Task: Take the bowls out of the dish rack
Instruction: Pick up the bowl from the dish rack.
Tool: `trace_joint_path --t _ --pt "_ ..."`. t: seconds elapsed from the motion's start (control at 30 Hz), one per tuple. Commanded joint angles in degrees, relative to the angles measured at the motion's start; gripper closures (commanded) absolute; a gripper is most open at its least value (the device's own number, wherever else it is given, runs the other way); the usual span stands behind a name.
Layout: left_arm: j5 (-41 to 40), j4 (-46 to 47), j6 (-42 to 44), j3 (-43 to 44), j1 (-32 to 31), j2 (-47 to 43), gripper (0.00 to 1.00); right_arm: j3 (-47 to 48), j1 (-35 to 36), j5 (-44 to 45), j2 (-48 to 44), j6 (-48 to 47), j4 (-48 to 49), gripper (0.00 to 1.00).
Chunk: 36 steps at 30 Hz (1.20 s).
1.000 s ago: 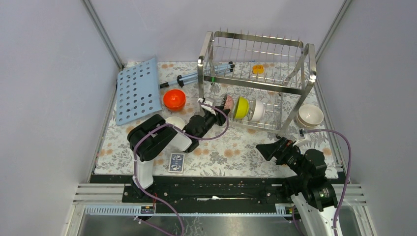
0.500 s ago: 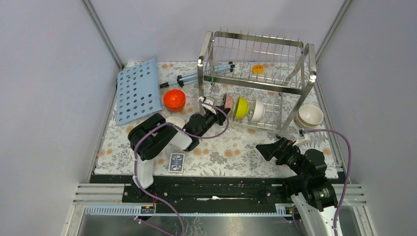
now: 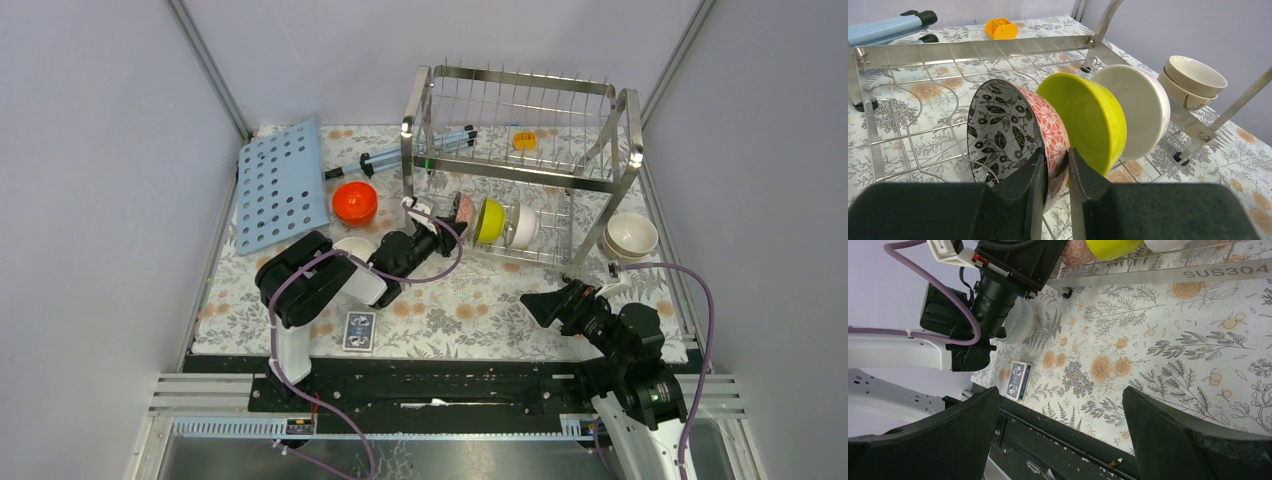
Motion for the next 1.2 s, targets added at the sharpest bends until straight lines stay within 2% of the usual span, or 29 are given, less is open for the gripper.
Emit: trace_joint_path --t 0.0,0.27,0.5,0.8,1.17 --pt "-0.7 6.9 1.0 -1.1 0.0 -6.2 1.0 0.6 0.6 -0.3 -0.5 -0.7 1.3 0.01" --pt "-4.8 9.4 -1.5 -2.1 1.3 -8.5 1.0 0.5 0.6 0.0 -0.5 -0.6 1.3 0.01" --pt "-2.8 15.1 -11.3 -3.7 3.1 -5.9 1.0 0.6 0.5 0.0 -0.6 -0.6 1.2 0.01" --pt "-1.6 16.5 -18.9 -3.8 4.0 -4.4 1.0 0.5 0.5 0.2 -0.5 -0.5 1.3 0.01" --pt "-2.6 16.5 -21.1 -7.0 5.4 -8.2 1.0 0.6 0.5 0.1 -0.5 -0.6 1.2 0.01"
